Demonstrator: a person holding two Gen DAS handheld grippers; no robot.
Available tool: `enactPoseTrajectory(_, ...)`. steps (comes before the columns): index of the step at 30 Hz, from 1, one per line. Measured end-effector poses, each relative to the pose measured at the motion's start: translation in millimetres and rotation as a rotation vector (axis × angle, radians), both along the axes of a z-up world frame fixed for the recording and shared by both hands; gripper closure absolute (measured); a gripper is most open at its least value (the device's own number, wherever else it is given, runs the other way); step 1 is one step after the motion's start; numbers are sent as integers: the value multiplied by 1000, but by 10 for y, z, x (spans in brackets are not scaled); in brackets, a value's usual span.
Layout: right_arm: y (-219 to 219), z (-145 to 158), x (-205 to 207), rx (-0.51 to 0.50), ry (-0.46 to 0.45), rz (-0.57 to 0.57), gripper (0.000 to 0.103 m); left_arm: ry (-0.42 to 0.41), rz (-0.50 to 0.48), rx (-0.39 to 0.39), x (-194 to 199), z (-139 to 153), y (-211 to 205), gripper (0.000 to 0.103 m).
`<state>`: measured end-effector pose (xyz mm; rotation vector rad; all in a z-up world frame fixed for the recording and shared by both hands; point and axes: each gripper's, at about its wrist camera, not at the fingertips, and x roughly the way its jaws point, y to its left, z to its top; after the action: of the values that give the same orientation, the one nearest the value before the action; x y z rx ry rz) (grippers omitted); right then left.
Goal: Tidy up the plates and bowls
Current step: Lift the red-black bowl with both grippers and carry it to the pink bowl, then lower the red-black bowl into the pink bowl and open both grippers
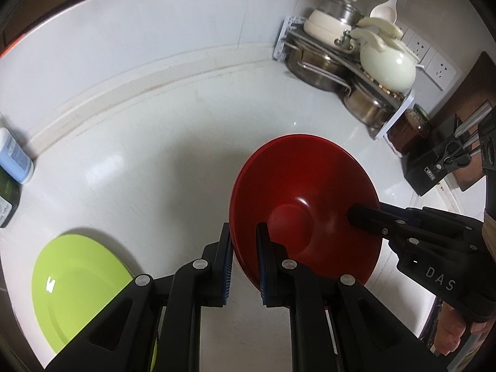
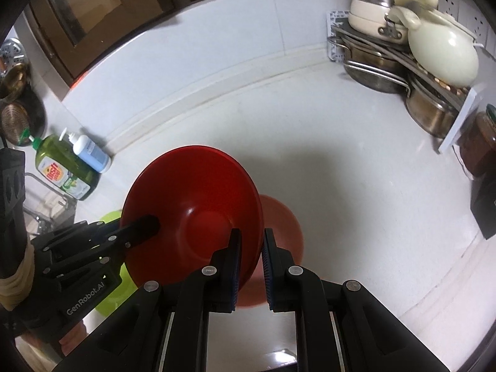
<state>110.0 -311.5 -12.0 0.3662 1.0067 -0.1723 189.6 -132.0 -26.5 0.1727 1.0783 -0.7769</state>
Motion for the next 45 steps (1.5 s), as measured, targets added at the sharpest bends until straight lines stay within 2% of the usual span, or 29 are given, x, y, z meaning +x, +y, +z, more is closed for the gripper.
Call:
enactPoseTrajectory(15,-149,-392,5,21,95,16,88,51,-4,98,-23,-360,-243,89)
enactPoseTrajectory(27,-172,-554,21,29,140,45,88,21,2,130,-16,-402,-300,85)
enactPoseTrajectory(36,-141,-596,56,24,151,57,87,19,-3,129,-11,-398,-276,79)
enactPoseTrajectory(40,-124,-581,52,8,147,58,87,-7,-1,125,-22,-342,-258,68)
enactPoseTrajectory(45,-107,-561,28,18,135,72,73,-26,-1,111,-17,-244,-231,62)
